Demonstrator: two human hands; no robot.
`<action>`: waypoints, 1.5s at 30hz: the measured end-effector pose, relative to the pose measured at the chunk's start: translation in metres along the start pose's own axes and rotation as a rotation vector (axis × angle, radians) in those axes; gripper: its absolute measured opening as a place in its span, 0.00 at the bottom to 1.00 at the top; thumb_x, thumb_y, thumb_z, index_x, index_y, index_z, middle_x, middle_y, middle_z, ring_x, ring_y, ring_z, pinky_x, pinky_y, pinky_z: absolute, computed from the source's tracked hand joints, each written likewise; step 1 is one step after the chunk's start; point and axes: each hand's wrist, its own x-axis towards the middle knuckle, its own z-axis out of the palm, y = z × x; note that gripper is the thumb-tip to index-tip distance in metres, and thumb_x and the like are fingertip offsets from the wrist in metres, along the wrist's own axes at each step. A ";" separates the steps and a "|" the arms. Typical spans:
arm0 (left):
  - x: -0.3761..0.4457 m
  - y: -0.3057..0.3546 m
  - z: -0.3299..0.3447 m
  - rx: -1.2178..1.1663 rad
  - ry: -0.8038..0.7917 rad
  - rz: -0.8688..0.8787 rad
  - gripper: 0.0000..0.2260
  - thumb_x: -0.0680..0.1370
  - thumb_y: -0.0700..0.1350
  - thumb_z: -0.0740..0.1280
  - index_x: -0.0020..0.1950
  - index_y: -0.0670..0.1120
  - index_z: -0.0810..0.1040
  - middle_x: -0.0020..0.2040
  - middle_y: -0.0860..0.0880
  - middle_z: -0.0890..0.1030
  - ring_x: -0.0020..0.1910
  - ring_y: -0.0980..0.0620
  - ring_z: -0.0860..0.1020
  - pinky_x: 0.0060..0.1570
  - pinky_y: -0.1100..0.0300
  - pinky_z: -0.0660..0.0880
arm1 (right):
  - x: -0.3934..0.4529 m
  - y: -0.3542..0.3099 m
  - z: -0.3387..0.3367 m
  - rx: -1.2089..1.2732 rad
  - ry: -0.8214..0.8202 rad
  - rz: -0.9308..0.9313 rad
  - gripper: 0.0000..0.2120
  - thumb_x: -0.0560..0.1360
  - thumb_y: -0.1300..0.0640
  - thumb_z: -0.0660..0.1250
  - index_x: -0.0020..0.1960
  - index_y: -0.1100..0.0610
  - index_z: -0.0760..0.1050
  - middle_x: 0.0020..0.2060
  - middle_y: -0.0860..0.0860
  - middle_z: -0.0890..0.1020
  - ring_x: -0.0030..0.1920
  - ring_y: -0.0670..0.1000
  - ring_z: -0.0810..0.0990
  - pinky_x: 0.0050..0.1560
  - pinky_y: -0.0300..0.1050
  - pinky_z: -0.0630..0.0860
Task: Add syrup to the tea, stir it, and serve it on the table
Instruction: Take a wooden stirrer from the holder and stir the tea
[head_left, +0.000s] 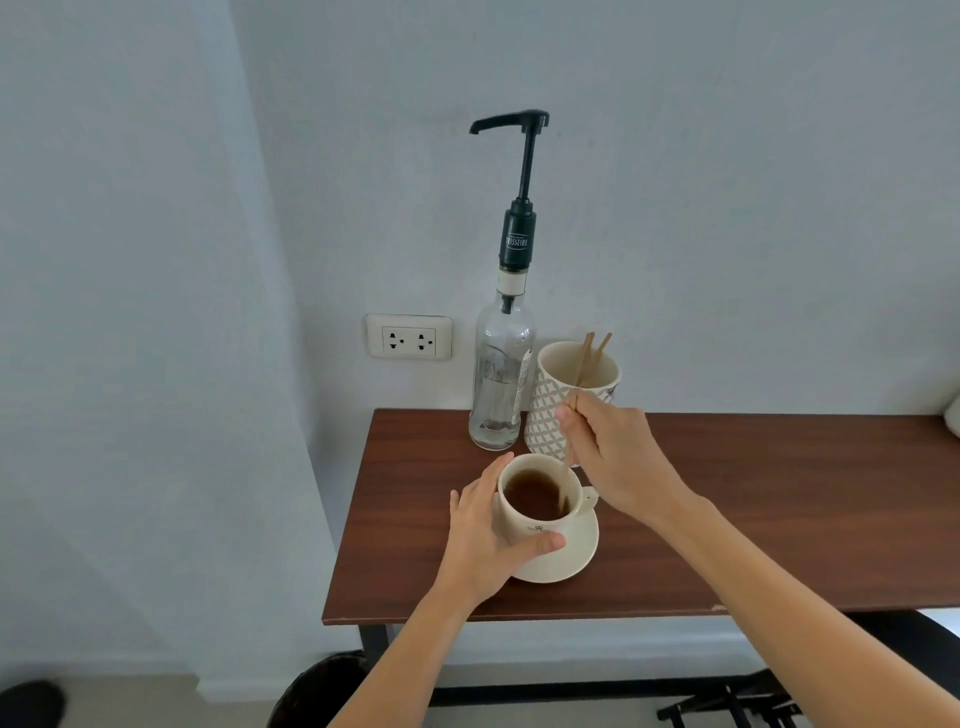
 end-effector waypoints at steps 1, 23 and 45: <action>0.000 0.000 0.000 0.002 -0.001 0.000 0.43 0.63 0.71 0.75 0.74 0.64 0.63 0.68 0.68 0.71 0.72 0.62 0.66 0.76 0.34 0.54 | -0.002 -0.004 0.005 0.071 -0.013 0.017 0.14 0.84 0.59 0.59 0.39 0.57 0.71 0.28 0.56 0.81 0.30 0.52 0.80 0.35 0.44 0.78; -0.002 0.006 -0.003 -0.005 -0.005 -0.003 0.42 0.63 0.69 0.76 0.73 0.63 0.63 0.67 0.70 0.71 0.71 0.62 0.66 0.76 0.35 0.53 | -0.002 -0.006 0.008 0.164 0.009 0.067 0.14 0.83 0.58 0.60 0.39 0.58 0.71 0.28 0.56 0.81 0.29 0.51 0.80 0.35 0.45 0.79; -0.001 0.003 0.000 0.034 0.003 -0.010 0.42 0.63 0.69 0.76 0.73 0.65 0.62 0.65 0.74 0.70 0.68 0.70 0.65 0.76 0.35 0.55 | 0.005 -0.009 0.007 0.184 -0.009 -0.019 0.14 0.83 0.58 0.61 0.40 0.59 0.73 0.27 0.50 0.81 0.29 0.49 0.81 0.35 0.38 0.78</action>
